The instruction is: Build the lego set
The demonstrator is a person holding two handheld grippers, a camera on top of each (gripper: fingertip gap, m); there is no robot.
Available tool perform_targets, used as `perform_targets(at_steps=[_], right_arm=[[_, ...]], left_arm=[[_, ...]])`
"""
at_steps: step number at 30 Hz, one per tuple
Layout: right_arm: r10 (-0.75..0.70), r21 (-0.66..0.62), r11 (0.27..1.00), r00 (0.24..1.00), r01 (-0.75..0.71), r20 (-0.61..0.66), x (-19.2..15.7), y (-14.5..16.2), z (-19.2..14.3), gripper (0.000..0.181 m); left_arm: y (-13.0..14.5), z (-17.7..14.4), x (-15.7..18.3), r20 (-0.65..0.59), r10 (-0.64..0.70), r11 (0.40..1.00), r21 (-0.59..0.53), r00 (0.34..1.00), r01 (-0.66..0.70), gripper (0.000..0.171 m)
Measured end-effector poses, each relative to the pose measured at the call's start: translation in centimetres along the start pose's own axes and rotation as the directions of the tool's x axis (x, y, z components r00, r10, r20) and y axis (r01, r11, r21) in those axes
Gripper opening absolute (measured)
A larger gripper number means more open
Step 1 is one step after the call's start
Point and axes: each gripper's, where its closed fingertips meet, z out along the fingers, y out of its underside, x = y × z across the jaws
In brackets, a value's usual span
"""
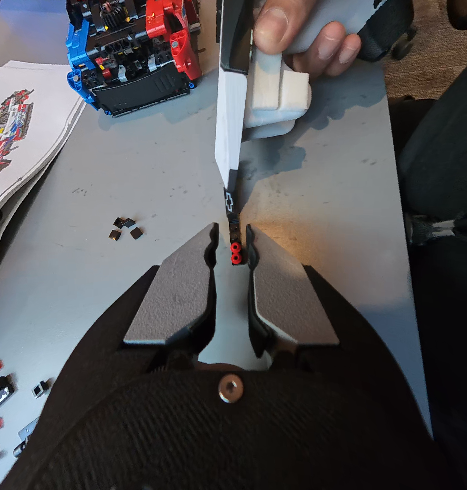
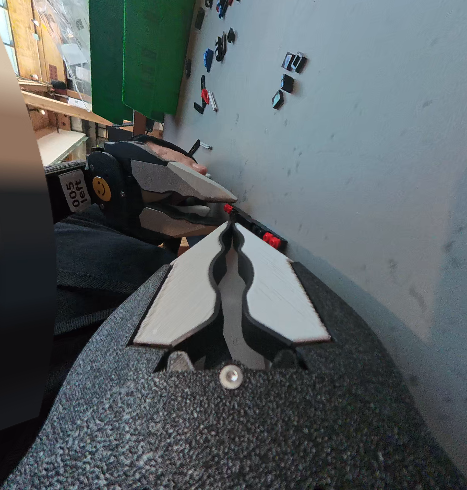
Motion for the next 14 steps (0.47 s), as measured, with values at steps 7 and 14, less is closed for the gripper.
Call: perform_targets(at_steps=[7, 14], right_arm=[[0.019, 0.009, 1.0, 1.0, -0.02, 0.01, 0.0, 0.2, 0.0, 0.0], [0.031, 0.015, 0.999, 0.999, -0.031, 0.011, 0.3, 0.2, 0.0, 0.0]], left_arm=[[-0.5, -0.4, 0.2, 0.018, 0.037, 0.998, 0.04, 0.999, -0.038, 0.015], [-0.5, -0.4, 0.9, -0.002, 0.085, 0.996, 0.04, 0.996, -0.084, 0.021]])
